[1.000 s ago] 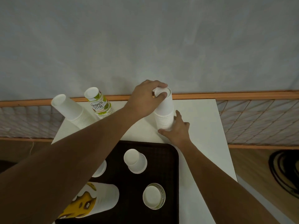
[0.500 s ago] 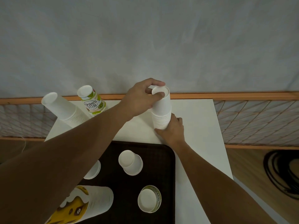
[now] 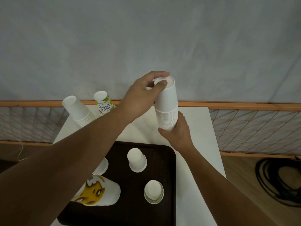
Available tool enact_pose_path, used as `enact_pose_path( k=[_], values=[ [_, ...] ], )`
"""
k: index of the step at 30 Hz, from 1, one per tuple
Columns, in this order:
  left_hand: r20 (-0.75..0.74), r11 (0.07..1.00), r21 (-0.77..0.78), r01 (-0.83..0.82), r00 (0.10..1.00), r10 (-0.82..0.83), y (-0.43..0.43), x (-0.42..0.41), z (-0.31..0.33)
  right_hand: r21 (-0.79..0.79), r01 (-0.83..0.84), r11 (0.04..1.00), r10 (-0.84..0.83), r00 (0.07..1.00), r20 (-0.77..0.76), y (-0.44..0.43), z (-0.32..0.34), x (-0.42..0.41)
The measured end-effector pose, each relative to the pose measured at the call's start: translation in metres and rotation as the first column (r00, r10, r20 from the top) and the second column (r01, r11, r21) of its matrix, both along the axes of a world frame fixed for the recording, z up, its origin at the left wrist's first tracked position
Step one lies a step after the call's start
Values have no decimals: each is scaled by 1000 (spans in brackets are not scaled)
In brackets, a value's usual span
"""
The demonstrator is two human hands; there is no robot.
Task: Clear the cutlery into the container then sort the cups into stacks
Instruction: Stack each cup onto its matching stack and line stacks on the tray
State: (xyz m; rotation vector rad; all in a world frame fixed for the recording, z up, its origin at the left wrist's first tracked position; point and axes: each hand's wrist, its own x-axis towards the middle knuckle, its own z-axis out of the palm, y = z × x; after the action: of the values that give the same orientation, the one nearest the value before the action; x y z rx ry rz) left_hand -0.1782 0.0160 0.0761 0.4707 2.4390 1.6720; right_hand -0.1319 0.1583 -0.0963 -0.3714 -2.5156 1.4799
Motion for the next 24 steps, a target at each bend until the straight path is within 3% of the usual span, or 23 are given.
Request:
enact_pose_path(
  k=[6, 9, 12, 18, 24],
  values=[
    [15, 991, 120, -54, 999, 52, -24, 53, 30, -33, -34, 999, 34, 999, -25, -20, 56, 62],
    [78, 978, 207, -34, 997, 18, -42, 88, 30, -60, -45, 997, 42, 998, -45, -36, 82, 98],
    [132, 979, 202, 10, 991, -37, -60, 126, 12, -105, -75, 992, 70, 996, -46, -58, 98, 134],
    [288, 964, 263, 40, 950, -118, -98, 192, -37, -147, -147, 978, 147, 989, -10, -100, 98, 194],
    [362, 966, 258, -33, 930, -65, -123, 231, -62, -183, -164, 969, 171, 985, 24, -131, 85, 231]
  ],
)
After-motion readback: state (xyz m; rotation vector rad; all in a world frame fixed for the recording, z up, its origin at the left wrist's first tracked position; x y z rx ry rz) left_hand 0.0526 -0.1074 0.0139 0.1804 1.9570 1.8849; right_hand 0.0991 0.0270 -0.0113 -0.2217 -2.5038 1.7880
